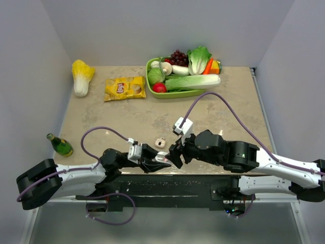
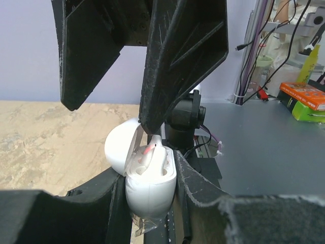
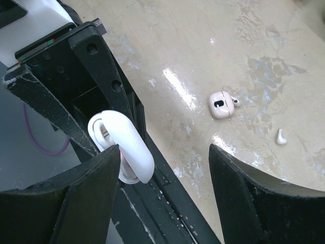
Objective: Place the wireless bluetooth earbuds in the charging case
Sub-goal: Open the charging case.
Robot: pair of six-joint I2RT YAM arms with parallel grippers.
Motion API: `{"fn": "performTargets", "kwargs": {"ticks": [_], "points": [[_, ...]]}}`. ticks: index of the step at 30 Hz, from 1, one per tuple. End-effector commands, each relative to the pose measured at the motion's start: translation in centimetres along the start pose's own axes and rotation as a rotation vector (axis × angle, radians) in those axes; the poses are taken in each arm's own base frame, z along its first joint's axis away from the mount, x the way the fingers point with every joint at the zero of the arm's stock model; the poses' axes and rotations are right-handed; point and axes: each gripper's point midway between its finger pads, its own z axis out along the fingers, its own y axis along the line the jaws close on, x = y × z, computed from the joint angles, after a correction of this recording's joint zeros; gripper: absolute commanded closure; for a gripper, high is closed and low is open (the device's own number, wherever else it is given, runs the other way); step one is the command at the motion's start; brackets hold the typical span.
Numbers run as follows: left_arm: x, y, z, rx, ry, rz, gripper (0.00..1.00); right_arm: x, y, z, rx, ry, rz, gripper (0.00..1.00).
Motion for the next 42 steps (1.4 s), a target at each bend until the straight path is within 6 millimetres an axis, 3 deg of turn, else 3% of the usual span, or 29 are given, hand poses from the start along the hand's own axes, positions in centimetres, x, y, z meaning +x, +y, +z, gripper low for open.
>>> {"fn": "performTargets", "kwargs": {"ticks": [1, 8, 9, 14, 18, 42], "points": [[-5.1, -2.0, -0.1, 0.094, -0.194, 0.182, 1.00, -1.5, -0.6, -0.6, 0.036, -0.048, 0.026, 0.29], [-4.8, -1.8, 0.0, 0.089, -0.179, 0.177, 1.00, -3.6, 1.4, -2.0, -0.099, -0.142, 0.022, 0.24], [-4.7, -1.8, 0.0, 0.088, -0.177, 0.175, 1.00, -3.6, 1.5, -2.1, -0.107, -0.143, 0.015, 0.20], [-4.6, -1.6, 0.2, 0.087, -0.170, 0.169, 1.00, -3.0, 2.6, -1.6, -0.159, -0.111, -0.012, 0.14], [-4.7, -1.5, 0.5, 0.086, -0.165, 0.164, 1.00, -2.0, 3.0, -0.8, -0.176, -0.063, -0.037, 0.04], [-4.9, -1.6, 0.9, 0.102, -0.158, 0.156, 1.00, -0.9, 1.4, 0.8, -0.061, -0.009, -0.037, 0.05]]}}
